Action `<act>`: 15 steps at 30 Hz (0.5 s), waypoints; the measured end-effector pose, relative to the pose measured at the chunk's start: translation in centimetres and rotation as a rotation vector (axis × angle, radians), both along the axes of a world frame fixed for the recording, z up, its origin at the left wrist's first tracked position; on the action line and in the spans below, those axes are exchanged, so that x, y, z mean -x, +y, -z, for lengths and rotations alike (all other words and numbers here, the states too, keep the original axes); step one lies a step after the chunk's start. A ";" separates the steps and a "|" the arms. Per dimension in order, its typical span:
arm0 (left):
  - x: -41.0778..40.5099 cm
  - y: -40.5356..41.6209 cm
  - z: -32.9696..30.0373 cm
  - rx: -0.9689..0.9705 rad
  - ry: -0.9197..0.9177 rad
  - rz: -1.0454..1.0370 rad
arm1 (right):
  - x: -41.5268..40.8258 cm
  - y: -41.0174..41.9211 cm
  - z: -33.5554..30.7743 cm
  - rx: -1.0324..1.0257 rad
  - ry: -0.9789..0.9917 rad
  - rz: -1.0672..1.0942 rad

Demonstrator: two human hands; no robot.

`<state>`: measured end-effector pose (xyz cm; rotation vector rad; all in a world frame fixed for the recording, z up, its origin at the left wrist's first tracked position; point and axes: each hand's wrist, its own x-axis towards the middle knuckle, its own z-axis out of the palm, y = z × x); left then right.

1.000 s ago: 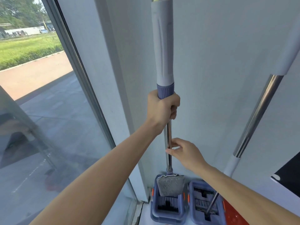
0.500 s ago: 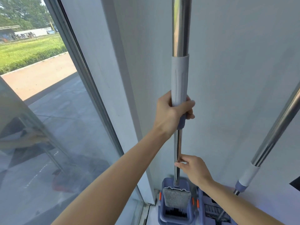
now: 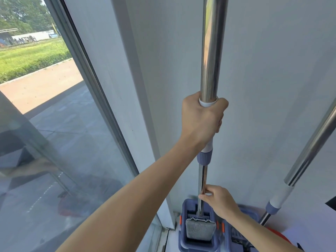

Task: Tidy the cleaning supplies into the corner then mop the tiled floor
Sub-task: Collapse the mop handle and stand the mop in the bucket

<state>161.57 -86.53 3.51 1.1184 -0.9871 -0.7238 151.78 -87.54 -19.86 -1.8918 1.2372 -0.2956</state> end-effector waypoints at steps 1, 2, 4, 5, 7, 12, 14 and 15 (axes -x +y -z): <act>-0.1 -0.1 0.0 0.000 0.004 0.004 | 0.0 -0.1 -0.2 -0.006 -0.002 0.002; -0.1 -0.2 0.1 0.000 0.008 0.008 | 0.1 -0.2 -0.5 -0.013 -0.007 0.008; -0.4 -0.5 0.8 -0.008 0.002 0.011 | 0.1 -0.6 -1.1 -0.009 -0.017 0.011; -0.5 -0.6 1.5 -0.019 -0.010 0.007 | 0.0 -0.8 -1.5 -0.004 -0.024 0.007; -0.6 -0.5 3.7 -0.052 -0.034 -0.005 | -0.1 -0.9 -2.1 -0.001 -0.044 -0.003; -0.9 0.0 8.7 -0.140 -0.020 -0.004 | 0.0 -0.8 -1.6 -0.026 -0.024 -0.002; -1.4 -0.2 9.6 -0.175 -0.036 0.015 | -0.1 -0.7 -1.0 -0.026 -0.011 0.014; -1.6 -0.3 9.8 -0.193 -0.060 0.028 | -0.2 -0.7 -0.8 -0.024 -0.006 0.018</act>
